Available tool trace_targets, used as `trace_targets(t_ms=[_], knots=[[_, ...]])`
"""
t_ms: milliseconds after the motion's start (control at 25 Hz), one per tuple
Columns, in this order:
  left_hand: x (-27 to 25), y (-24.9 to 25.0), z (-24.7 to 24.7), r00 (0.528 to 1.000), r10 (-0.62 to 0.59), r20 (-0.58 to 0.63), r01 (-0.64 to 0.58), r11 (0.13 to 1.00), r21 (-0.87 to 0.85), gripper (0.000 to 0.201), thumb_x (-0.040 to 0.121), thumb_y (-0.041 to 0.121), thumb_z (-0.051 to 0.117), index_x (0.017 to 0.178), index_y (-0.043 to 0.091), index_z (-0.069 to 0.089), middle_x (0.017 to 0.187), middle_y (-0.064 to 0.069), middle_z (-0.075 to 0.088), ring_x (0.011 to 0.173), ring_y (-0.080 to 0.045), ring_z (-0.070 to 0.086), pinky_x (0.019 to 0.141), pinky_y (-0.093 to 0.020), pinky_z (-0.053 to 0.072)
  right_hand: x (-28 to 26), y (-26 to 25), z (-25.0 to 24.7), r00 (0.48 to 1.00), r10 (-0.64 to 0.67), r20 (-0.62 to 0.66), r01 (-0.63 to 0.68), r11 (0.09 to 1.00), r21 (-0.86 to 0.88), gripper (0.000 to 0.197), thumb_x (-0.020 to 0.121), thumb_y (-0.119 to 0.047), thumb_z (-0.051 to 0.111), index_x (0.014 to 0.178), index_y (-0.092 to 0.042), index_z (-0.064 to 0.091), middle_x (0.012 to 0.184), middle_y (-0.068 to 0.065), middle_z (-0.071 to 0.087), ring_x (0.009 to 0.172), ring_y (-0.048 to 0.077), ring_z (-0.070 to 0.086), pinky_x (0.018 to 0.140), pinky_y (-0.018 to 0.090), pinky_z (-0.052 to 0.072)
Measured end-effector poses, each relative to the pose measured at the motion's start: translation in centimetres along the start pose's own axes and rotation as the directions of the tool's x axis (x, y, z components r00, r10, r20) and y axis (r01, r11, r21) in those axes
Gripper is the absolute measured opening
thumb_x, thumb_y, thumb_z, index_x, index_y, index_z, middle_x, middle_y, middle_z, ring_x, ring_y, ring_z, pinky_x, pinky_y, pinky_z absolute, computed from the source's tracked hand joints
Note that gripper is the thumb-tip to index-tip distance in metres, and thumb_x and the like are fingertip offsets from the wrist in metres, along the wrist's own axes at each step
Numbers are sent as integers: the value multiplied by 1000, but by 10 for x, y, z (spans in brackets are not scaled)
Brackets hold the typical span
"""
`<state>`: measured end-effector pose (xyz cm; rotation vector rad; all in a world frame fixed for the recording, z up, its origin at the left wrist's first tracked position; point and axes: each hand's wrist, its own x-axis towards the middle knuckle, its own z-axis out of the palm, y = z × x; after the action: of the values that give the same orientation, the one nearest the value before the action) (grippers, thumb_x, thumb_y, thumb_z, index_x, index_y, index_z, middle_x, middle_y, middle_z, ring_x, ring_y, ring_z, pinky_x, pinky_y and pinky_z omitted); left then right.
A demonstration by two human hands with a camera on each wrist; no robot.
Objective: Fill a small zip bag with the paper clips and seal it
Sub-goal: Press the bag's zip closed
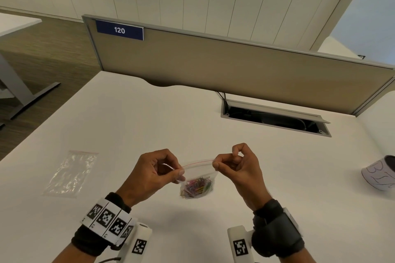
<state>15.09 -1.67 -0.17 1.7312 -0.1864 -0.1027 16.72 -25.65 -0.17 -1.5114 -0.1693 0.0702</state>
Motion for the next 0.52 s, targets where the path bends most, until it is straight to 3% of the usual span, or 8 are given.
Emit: trace_targets(t_ms=[80,200,240,360,520], knots=[[1,-2,0,1000,-7,22,4,995,100,28,75,9,76,94,14,57,82,-10,73,75,-23,74,74,-35,61,-1,-5,3,998,-64,25,67,986,-154,39,78,2,72,82,-13,37,82,16,75,75,25,70,77,28,57],[5,-3,5,993,58,100,-92,919,384,55,72,33,79,117,39,48,90,12,70,92,-6,66,86,-16,50,-3,-12,8,991,-113,78,131,945,-300,40,79,-1,72,81,-18,36,85,8,75,74,19,70,76,22,56],[7,-2,9,990,95,108,-134,883,450,55,71,43,76,119,43,48,93,18,67,96,-2,61,89,-17,47,-3,-13,9,988,-124,91,148,932,-330,40,80,-2,72,81,-19,36,85,6,75,74,18,70,75,20,55],[13,-1,21,980,175,99,-201,820,536,46,71,61,64,113,46,52,101,25,62,103,2,54,94,-35,41,-4,-15,8,984,-143,108,174,910,-375,39,80,-5,73,81,-21,37,82,2,75,74,15,69,73,17,54],[19,1,33,976,189,108,-215,761,612,54,71,64,61,120,46,44,121,25,52,116,6,40,98,-35,27,-4,-15,5,982,-156,109,188,887,-421,38,80,-10,73,81,-23,38,82,-6,74,74,12,69,73,15,53]])
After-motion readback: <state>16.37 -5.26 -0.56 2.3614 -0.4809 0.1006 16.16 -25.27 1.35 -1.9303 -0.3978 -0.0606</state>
